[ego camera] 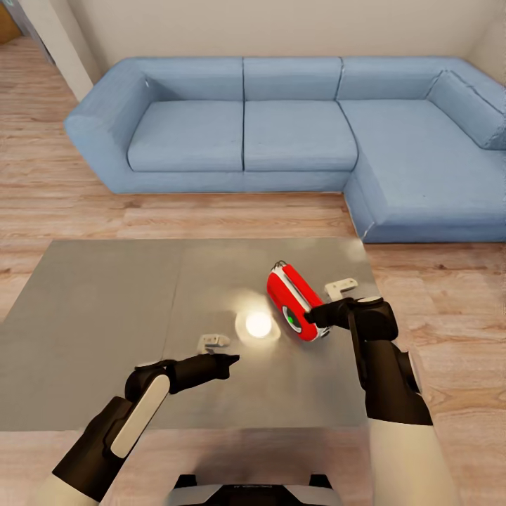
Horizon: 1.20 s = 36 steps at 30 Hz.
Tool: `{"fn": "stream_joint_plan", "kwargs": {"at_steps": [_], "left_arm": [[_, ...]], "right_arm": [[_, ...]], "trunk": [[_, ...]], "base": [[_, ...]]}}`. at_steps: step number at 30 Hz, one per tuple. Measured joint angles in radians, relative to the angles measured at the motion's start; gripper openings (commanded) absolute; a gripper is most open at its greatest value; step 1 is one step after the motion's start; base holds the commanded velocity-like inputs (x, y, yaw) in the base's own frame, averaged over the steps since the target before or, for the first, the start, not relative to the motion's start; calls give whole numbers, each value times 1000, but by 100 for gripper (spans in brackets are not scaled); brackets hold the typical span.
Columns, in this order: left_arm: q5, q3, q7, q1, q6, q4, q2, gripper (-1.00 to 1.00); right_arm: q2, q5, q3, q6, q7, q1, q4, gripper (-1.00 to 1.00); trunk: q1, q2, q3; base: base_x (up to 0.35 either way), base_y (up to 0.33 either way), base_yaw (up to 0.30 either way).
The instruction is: Turn on the radio receiver that's on the table in the living room.
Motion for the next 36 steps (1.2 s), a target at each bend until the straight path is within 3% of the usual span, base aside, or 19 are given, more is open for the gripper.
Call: {"fn": "stream_joint_plan", "kwargs": {"at_steps": [6, 20, 25, 32, 33, 34, 35, 36], "left_arm": [[0, -1, 0, 0, 0, 0, 0, -100], [0, -1, 0, 0, 0, 0, 0, -100], [0, -1, 0, 0, 0, 0, 0, -100], [-1, -4, 0, 0, -14, 4, -1, -100], [0, -4, 0, 0, -24, 4, -1, -100], [5, 0, -4, 0, -40, 2, 3, -100], [7, 1, -6, 0, -41, -1, 8, -100], [8, 1, -6, 0, -41, -2, 10, -100]], "right_arm": [[0, 0, -4, -1, -2, 0, 0, 100], [0, 0, -10, -2, -6, 0, 0, 100], [0, 1, -39, -4, -6, 0, 0, 100], [-4, 3, -123, -12, -6, 0, 2, 100], [-14, 4, -139, -12, -5, 0, 2, 100], [-72, 7, -172, -15, 1, 0, 5, 100], [-96, -2, -179, -12, 4, 0, 5, 100], [-104, -5, -182, -12, 6, 0, 5, 100]], "trunk": [[0, 0, 7], [0, 0, 29], [0, 0, 37], [0, 0, 48], [0, 0, 49], [0, 0, 51], [0, 0, 52], [0, 0, 54]], "base": [[-255, 0, 0], [-14, 0, 0], [0, 0, 0], [0, 0, 0], [0, 0, 0], [0, 0, 0], [0, 0, 0], [0, 0, 0]]}}
